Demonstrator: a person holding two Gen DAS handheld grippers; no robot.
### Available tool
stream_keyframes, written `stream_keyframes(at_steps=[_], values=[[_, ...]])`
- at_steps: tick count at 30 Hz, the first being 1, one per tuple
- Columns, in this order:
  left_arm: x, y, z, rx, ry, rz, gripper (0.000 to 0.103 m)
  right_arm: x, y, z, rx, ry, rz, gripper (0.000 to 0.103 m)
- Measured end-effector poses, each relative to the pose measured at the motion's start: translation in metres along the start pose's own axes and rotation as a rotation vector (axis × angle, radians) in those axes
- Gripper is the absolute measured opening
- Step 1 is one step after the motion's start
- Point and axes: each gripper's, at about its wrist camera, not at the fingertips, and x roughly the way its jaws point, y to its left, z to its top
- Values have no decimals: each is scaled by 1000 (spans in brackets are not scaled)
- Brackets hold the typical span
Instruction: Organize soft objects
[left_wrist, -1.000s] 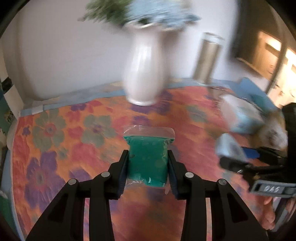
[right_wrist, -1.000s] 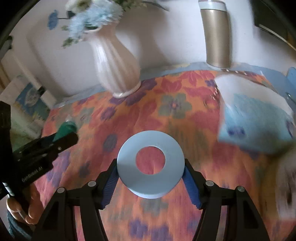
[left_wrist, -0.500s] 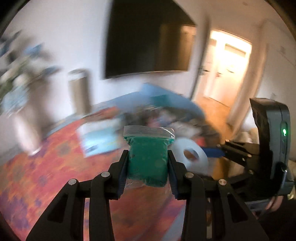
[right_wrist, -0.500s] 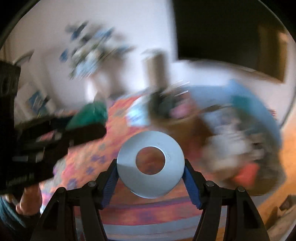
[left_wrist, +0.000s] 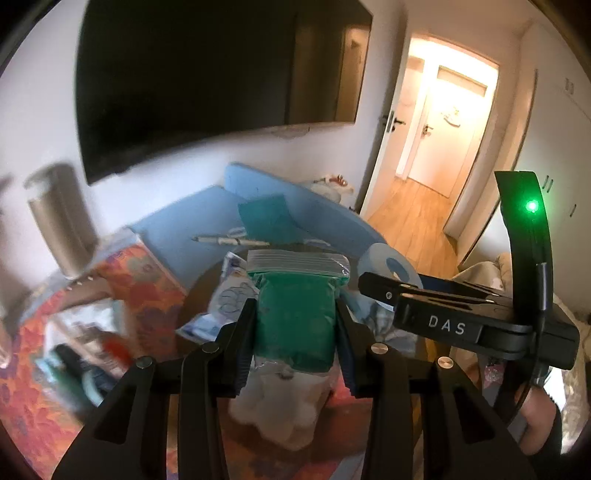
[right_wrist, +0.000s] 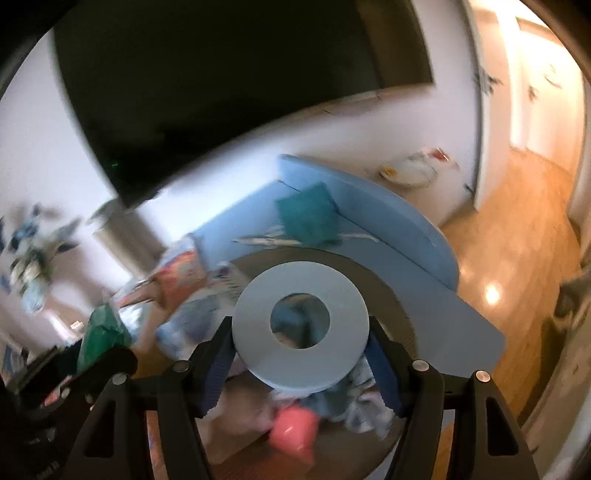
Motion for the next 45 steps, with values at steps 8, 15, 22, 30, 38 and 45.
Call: stream_keyframes(at_steps=[8,15,22,30,38,45], values=[[14,1,-3,-8,26,-10,84,0,-27,1,16,21,-23,71],[-48,7,-30,9,-63,74,84,-43,5,-21,-22,-47,-4,72],[-151,64,-86,-74,-179,364,86,-75,101,-68,-166,-92,166,73],[-245,137,-154,-177,-248,731,102,-86,269,-136,-456,-26,457,97],[-261,245,-210,-390,-160,917,103,-36,375,-182,-591,-24,427,97],[-223,303,-230,-449,-49,911,103,27,400,-199,-631,-70,312,97]])
